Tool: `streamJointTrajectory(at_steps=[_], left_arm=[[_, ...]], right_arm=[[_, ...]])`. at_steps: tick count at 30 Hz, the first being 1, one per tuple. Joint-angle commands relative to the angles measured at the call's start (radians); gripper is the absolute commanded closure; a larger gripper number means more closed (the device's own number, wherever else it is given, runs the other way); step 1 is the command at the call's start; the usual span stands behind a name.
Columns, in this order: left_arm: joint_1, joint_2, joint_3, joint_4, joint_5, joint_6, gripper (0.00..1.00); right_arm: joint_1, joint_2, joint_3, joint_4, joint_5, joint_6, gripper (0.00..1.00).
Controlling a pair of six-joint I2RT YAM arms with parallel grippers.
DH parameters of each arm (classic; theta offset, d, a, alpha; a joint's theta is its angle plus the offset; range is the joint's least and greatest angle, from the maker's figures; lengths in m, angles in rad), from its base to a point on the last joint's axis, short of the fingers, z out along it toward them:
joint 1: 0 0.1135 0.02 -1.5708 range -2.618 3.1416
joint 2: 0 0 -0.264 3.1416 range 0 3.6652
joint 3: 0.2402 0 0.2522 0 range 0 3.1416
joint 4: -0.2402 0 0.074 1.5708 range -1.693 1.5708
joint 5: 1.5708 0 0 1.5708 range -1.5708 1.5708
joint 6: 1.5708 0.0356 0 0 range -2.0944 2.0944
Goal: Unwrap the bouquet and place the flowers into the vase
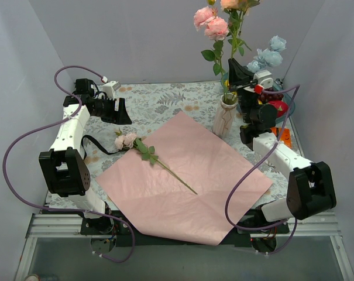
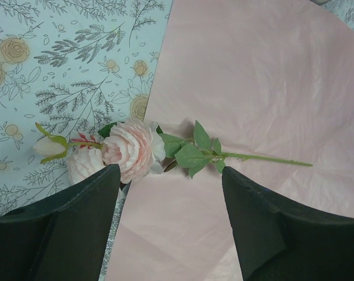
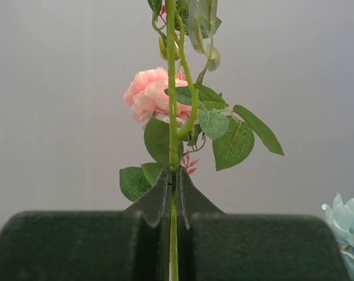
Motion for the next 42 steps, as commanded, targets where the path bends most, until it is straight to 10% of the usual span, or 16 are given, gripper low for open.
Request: streamJointTrajectory(at_steps=[1,12,17,30,42], left_arm=[[-0.001,0.000,0.040,-0.018,0.009,0.020,0.30],[-0.001,-0.009,0.035,-0.023,0.009,0.023,0.30],[-0.001,-0.018,0.032,-0.026,0.011,0.026,0.30],[-0.001,-0.044,0.020,-0.025,0.025,0.020,0.30],[0.014,-0.039,0.044,-0.015,0.049,-0.036,0.30]], right_arm=[[-0.007,-0.002,-0.028,0.120,-0.006,-0.013,0.99],[-0.007,-0.025,-0.115,0.089,-0.005,-0.046,0.99],[-0.007,-0.068,-0.090,-0.035,0.009,-0.056,0.10],[0.077,-0.370,-0.178,-0.405,-0.012,-0.072,0.05],[0.603,-0.103,0.016,-1.098,0.124,-0.279,0.02]])
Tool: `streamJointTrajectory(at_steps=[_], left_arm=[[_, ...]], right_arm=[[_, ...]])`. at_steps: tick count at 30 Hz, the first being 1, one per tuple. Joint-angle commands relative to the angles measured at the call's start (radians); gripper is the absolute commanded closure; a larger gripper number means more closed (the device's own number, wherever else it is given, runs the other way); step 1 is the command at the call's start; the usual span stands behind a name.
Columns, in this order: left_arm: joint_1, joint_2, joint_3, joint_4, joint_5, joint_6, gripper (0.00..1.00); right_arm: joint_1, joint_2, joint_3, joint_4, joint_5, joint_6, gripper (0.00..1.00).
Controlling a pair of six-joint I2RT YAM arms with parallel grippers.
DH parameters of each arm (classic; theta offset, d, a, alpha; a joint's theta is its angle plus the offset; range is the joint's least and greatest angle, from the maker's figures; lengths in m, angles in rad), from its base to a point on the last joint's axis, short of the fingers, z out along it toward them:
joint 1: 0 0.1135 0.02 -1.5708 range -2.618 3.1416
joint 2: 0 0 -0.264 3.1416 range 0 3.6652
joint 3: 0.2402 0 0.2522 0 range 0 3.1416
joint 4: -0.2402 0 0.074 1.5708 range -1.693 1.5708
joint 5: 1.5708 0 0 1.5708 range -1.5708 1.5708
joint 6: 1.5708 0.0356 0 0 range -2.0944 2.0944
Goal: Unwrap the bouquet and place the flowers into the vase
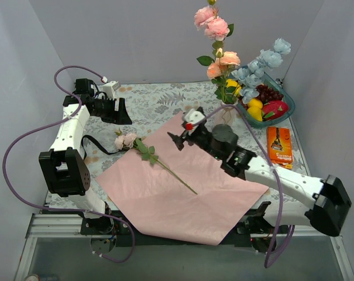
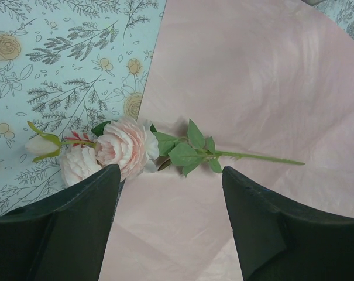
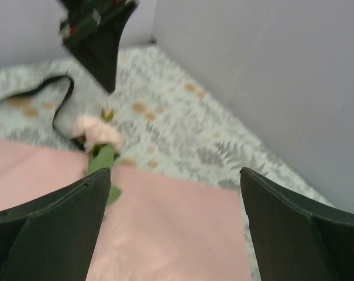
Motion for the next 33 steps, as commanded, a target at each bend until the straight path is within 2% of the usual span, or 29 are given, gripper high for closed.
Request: streamJointTrajectory(at_steps=[1,5,8,16,21,27,31,33], left_arm=[[0.022,-0.034,0.045,0.007,0.054,-0.041,0.30],[0.047,-0.011,0.074,-0.004,0.078,-0.059,0.30],[0.053,-0.022,0.070,-0.002,0.075,-0.055,0.30],[0.059,-0.041,0.055,0.000,0.032,-0.039,0.30],[0.063,-0.041,0.045,0.004,0.048,-0.046,0.30],[0.062,-0.047,0.041,0.004,0.037,-0.035,0.30],[0.067,-0.051,0.045,-0.004,0.034,-0.027,0.30],[0.067,-0.056,0.047,-0.005,0.038,-0.024,0.30]], right_arm=[[0.059,0.181,0.151,-0.359,0.020,-0.036,0.02],[0.065,0.333,0.204,-0.438,-0.069,0.035,0.02],[0.065,0.418,0.175,-0.384,-0.118,0.076,0.03],[0.064,0.565,0.217,-0.352,-0.227,0.102,0.22],[0.065,0.646,0.273,-0.357,-0.268,0.107,0.26],[0.065,0.726,0.328,-0.383,-0.281,0.116,0.37],[0.064,0.758,0.355,-0.399,-0.281,0.119,0.49],[0.064,0.777,0.365,-0.413,-0.279,0.118,0.51]])
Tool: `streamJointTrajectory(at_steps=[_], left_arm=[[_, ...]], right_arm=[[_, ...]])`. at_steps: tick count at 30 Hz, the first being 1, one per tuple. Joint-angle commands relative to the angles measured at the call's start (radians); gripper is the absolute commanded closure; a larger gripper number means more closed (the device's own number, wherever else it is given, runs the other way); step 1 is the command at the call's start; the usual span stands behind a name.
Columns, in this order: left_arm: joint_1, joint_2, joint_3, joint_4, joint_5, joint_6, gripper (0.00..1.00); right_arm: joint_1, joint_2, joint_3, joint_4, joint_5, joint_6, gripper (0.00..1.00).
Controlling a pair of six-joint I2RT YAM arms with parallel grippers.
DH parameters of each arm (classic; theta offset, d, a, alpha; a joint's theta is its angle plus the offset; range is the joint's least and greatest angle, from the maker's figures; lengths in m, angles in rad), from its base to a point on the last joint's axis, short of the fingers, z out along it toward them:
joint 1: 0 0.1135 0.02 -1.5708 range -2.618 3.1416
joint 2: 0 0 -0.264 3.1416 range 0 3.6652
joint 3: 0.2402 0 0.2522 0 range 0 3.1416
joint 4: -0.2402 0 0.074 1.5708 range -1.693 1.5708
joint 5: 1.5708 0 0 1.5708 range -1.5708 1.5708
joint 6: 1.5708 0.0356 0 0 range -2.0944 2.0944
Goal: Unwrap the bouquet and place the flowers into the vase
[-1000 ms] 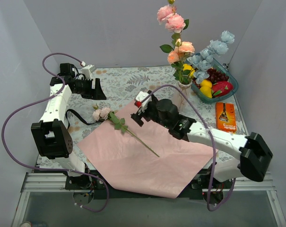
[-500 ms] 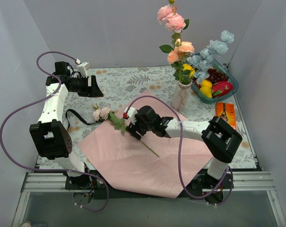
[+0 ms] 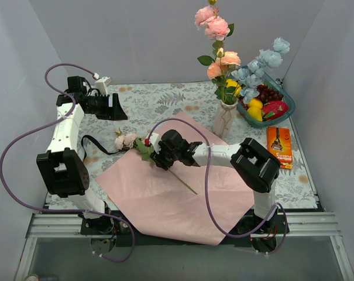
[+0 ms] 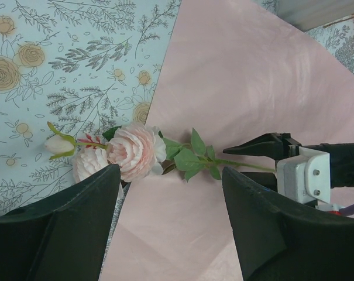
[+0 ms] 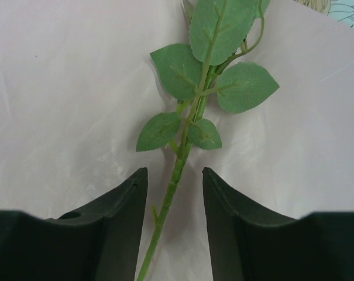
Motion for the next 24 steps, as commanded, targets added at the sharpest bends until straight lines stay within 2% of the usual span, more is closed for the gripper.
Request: streamJointTrajectory(at_steps=[1,6,9,10,15,24], left_arm=[[0.011,-0.057,0.011,-0.009,-0.001,0.021,0.30],[0.020,-0.066,0.023,-0.026,0.013,0.027,0.30],[0.022,-0.072,0.034,-0.032,0.024,0.024,0.30],[0.022,-0.074,0.035,-0.033,0.029,0.022,0.30],[0.031,-0.074,0.049,-0.043,0.036,0.019,0.30],[0.069,-0.078,0.104,-0.086,0.076,0.037,0.30]], right_arm=[[0.001,0.029,0.054,-0.027,-0.017,0.006,0.53],[-0.008,0.055,0.077,-0.064,-0.011,0.006,0.59],[-0.013,0.057,0.097,-0.084,0.005,0.001,0.71],[-0.015,0.057,0.107,-0.093,0.009,-0.002,0.79],[-0.022,0.032,0.224,-0.193,0.061,-0.048,0.98],[-0.090,-0.175,0.577,-0.294,0.132,-0.065,0.99]])
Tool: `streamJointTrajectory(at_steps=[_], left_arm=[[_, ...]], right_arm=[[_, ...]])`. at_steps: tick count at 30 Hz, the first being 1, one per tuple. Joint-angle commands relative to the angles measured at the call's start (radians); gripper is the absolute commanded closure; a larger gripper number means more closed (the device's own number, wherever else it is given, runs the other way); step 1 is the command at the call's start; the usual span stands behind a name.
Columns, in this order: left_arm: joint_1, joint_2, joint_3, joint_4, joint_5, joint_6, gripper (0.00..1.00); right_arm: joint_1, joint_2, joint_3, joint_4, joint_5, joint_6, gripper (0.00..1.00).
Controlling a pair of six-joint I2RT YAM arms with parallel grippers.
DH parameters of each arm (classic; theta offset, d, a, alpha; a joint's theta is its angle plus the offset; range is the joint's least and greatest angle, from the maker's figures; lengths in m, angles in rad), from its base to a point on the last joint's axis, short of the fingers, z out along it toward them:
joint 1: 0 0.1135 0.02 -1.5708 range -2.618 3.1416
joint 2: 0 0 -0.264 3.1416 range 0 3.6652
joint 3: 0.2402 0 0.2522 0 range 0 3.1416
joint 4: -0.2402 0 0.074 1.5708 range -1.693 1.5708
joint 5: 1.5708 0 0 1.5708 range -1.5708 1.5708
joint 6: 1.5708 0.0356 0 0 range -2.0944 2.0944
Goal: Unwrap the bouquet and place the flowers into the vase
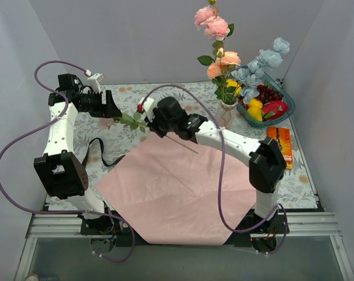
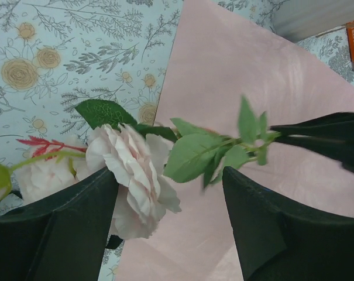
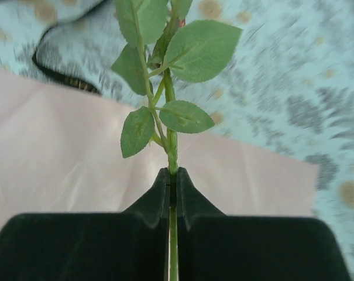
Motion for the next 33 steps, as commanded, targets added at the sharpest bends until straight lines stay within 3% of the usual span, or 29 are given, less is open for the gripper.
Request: streamJointTrajectory(at_steps=[1,8,14,18,19,20,22,24,25,28,33], left_arm=[[0.028,-0.067,0.069,-0.037,0.059,0.018,0.30],[0.054,-0.063,0.088,-0.063,0.128,0.034,0.29],[0.054,-0.029,0.063,-0.037,0.143,0.019,0.29],[0.056,-0.015,0.041,-0.005,0.145,-0.001,0.29],[0.054,-0.011,0.037,0.001,0.143,-0.002,0.29],[0.054,-0.008,0.036,0.002,0.140,0.001,0.29],[0.056,-0.002,0.037,-0.003,0.137,0.002,0.29],[0.054,0.006,0.040,-0.008,0.125,0.013,0.29],[0.054,0.011,0.043,-0.011,0.120,0.016,0.29],[0.056,0.018,0.047,-0.020,0.102,0.034,0.29],[0.054,0.040,0.051,-0.025,0.088,0.050,0.29]], right_arm=[[-0.064,-0.198,0.204,-0.004,0.044,-0.014,0.99],[-0.208,-0.484,0.154,0.233,0.130,0.009,0.99],[-0.294,-0.673,-0.161,0.580,0.165,-0.082,0.99],[-0.412,-0.738,-0.398,0.849,0.071,0.024,0.99],[-0.431,-0.749,-0.461,1.055,0.052,0.029,0.99],[-0.445,-0.753,-0.588,1.176,0.021,0.035,0.99],[-0.498,-0.730,-0.650,1.381,-0.017,0.118,0.99],[-0.564,-0.684,-0.650,1.430,-0.063,0.194,0.99],[-0.583,-0.666,-0.660,1.555,-0.069,0.292,0.99],[-0.629,-0.600,-0.654,1.712,-0.076,0.367,0.99],[-0.639,-0.572,-0.603,1.800,-0.144,0.463,0.99]])
